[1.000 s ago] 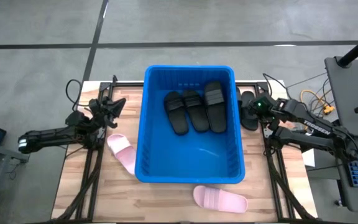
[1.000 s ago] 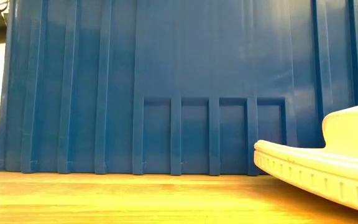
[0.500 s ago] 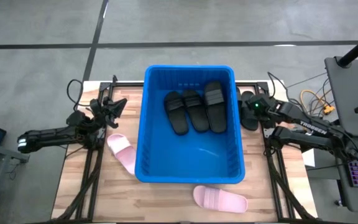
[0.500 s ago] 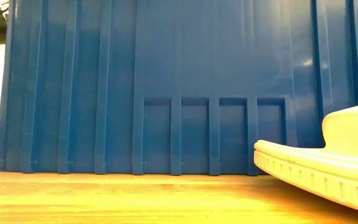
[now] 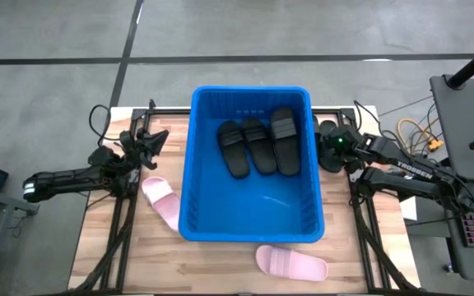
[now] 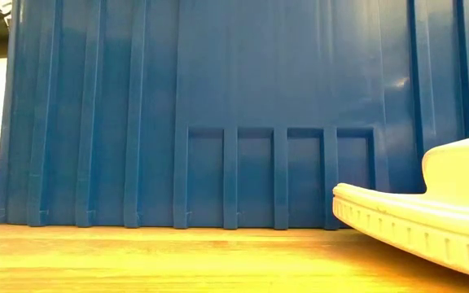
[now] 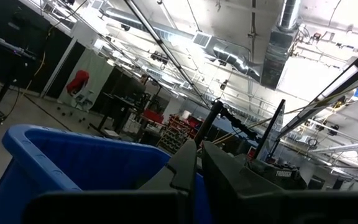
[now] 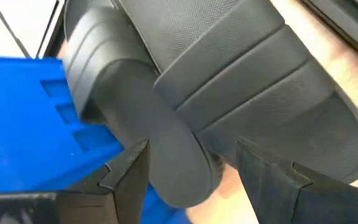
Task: Pick and place slides into bin
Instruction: Put the black slides into the blue organizer bin
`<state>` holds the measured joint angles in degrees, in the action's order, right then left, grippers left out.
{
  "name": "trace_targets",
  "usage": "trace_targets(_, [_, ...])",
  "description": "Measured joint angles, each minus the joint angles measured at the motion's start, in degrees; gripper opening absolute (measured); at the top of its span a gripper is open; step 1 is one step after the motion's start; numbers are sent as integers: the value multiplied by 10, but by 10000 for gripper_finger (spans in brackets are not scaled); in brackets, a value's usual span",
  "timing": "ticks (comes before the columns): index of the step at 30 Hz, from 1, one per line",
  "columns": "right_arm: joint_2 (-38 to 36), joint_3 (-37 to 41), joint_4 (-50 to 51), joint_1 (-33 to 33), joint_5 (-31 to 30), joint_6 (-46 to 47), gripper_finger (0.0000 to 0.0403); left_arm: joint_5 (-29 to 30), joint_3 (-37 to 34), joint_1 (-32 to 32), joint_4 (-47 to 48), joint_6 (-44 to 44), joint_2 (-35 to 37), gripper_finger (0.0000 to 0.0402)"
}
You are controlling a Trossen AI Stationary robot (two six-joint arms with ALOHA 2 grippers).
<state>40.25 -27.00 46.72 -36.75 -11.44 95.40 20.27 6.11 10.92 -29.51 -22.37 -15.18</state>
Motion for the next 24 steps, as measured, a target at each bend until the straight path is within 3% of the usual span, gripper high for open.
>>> trace_targets(8, [17,2,48,0,40,-48,219,0,0,0,1,1,-2,11])
trace_targets(24, [73,38,-12,0,-66,-16,219,2,0,0,0,0,-13,11])
